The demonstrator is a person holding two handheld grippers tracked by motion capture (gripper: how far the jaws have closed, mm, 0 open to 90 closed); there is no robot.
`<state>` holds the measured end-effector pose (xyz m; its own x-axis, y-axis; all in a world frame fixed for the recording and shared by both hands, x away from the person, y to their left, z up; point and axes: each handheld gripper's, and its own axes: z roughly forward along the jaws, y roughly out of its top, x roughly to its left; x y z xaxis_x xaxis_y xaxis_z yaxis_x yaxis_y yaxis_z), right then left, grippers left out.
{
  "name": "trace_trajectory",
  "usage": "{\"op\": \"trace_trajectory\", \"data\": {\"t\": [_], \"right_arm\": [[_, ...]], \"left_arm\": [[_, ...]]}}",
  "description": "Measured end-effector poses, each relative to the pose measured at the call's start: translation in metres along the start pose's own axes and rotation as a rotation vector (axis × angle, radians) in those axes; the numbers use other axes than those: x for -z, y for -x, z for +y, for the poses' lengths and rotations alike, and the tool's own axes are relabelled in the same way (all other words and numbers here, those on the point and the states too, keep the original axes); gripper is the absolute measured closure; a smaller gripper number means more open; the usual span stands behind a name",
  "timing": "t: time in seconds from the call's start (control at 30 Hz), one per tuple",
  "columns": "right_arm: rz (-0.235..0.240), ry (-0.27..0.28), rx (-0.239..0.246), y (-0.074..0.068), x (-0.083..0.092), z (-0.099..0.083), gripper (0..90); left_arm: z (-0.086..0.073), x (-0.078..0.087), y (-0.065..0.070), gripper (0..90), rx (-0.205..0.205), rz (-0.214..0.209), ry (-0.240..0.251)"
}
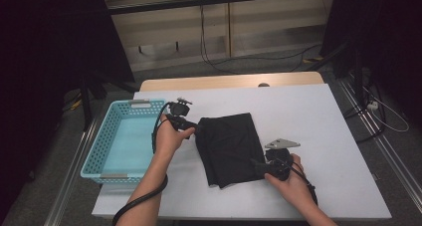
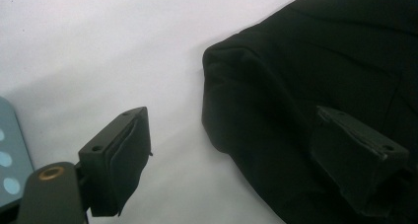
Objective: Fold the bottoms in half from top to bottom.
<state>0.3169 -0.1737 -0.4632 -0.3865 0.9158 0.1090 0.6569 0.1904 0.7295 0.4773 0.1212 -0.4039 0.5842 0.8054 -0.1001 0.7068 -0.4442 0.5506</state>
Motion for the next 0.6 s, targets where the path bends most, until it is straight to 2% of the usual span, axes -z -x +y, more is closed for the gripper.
{"op": "trace_trajectory", "data": {"t": [0.1,0.2,0.6], "right_arm": [[-0.012,0.008,-0.010,-0.0034,0.0000,-0.0009,40.3],[-0.003,0.012,-0.016,-0.0052,0.0001,-0.0010,46.7],[0.002,0.010,-0.035,-0.0058,-0.0009,0.0003,53.6]], "left_arm": [[0.0006,0.0003,0.0008,15.9,-0.007,0.002,-0.003],[0.0009,0.0002,0.0012,15.9,-0.010,0.002,-0.003],[-0.0005,0.0030,-0.0011,15.5,-0.003,0.002,0.001]]}}
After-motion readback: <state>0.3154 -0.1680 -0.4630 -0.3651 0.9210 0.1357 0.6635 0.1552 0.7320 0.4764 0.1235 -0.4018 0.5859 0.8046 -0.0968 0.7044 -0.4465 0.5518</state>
